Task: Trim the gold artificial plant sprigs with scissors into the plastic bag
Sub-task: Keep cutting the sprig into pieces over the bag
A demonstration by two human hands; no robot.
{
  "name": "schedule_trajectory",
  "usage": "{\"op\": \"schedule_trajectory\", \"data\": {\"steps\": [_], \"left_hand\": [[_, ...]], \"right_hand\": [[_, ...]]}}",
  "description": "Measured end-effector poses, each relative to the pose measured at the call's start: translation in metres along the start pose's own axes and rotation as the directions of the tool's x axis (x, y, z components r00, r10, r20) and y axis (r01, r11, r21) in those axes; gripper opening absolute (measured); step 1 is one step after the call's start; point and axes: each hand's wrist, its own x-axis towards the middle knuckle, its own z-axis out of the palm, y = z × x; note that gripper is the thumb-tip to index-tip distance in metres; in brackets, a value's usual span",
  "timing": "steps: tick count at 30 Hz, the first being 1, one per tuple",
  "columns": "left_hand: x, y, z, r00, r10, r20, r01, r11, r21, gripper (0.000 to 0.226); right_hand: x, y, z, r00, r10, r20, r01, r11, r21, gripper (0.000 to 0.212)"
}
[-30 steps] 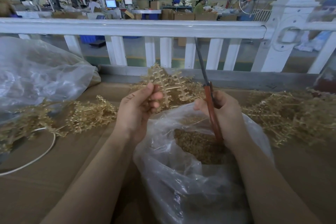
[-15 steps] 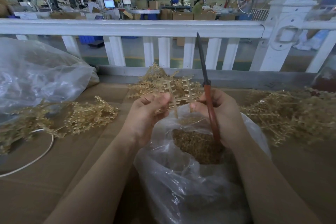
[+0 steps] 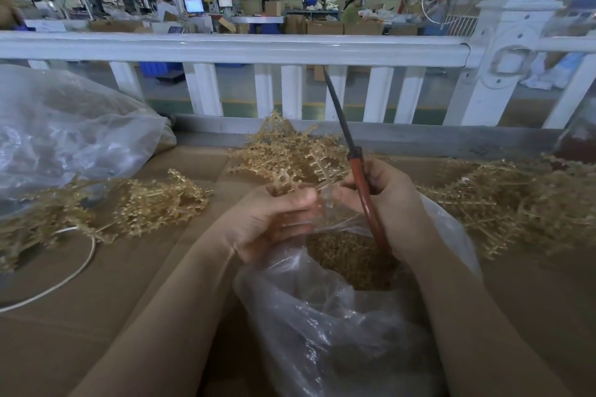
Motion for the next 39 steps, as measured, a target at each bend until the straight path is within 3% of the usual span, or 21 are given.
{"op": "schedule_trajectory", "data": {"steps": [2,3,6,9,11,15,19,24,29,32,34,36,39], "left_hand": [[0.001,-0.002,0.008,0.999,0.031,0.031,-0.032,0.999,0.02,0.01],[0.002,-0.004,0.012,0.998,0.051,0.035,-0.051,0.999,0.001,0.009],[0.008,-0.008,0.016,0.993,0.077,-0.09,-0.077,0.997,0.011,0.041],[0.01,-0.009,0.019,0.969,0.096,-0.226,-0.098,0.995,0.003,0.029],[0.011,-0.009,0.019,0.953,0.115,-0.282,-0.12,0.993,-0.001,0.023],[0.012,-0.009,0.019,0.957,0.128,-0.26,-0.134,0.991,-0.008,0.027],[0.011,-0.008,0.022,0.954,0.129,-0.271,-0.137,0.991,-0.011,0.031],[0.011,-0.01,0.025,0.944,0.123,-0.306,-0.135,0.991,-0.018,0.008],[0.011,-0.008,0.025,0.939,0.098,-0.331,-0.13,0.989,-0.077,0.02],[0.011,-0.007,0.022,0.933,0.135,-0.335,-0.186,0.974,-0.127,0.035],[0.011,-0.006,0.018,0.926,0.165,-0.34,-0.238,0.954,-0.185,0.044],[0.011,-0.005,0.014,0.909,0.211,-0.359,-0.304,0.926,-0.224,0.044],[0.011,-0.003,0.012,0.875,0.278,-0.396,-0.389,0.891,-0.234,0.032]], "right_hand": [[0.0,-0.001,0.002,1.0,0.015,0.018,-0.015,1.0,-0.017,0.022],[0.0,-0.001,0.003,1.0,0.012,0.021,-0.011,1.0,-0.022,0.022],[0.0,0.0,0.003,1.0,0.004,0.006,-0.004,1.0,-0.023,0.022],[0.0,0.002,0.001,1.0,0.014,-0.015,-0.014,0.999,-0.041,0.039],[0.0,0.004,0.002,0.999,0.038,-0.01,-0.039,0.997,-0.07,0.037],[0.002,0.008,0.003,0.999,0.031,-0.013,-0.031,0.998,-0.054,0.022],[0.002,0.007,0.002,1.0,0.0,0.009,0.0,0.999,-0.041,0.021],[0.003,0.01,0.002,0.999,-0.007,0.045,0.011,0.997,-0.076,0.024],[0.004,0.015,0.003,1.0,-0.018,0.02,0.02,0.991,-0.133,0.024],[0.005,0.015,0.003,1.0,-0.007,-0.012,0.005,0.985,-0.173,0.035],[0.002,0.01,0.003,1.0,-0.015,-0.025,0.009,0.974,-0.228,0.053],[-0.001,0.006,0.004,0.999,0.014,-0.033,-0.023,0.957,-0.291,0.066],[-0.004,0.001,0.003,0.999,0.052,-0.004,-0.05,0.927,-0.372,0.066]]}}
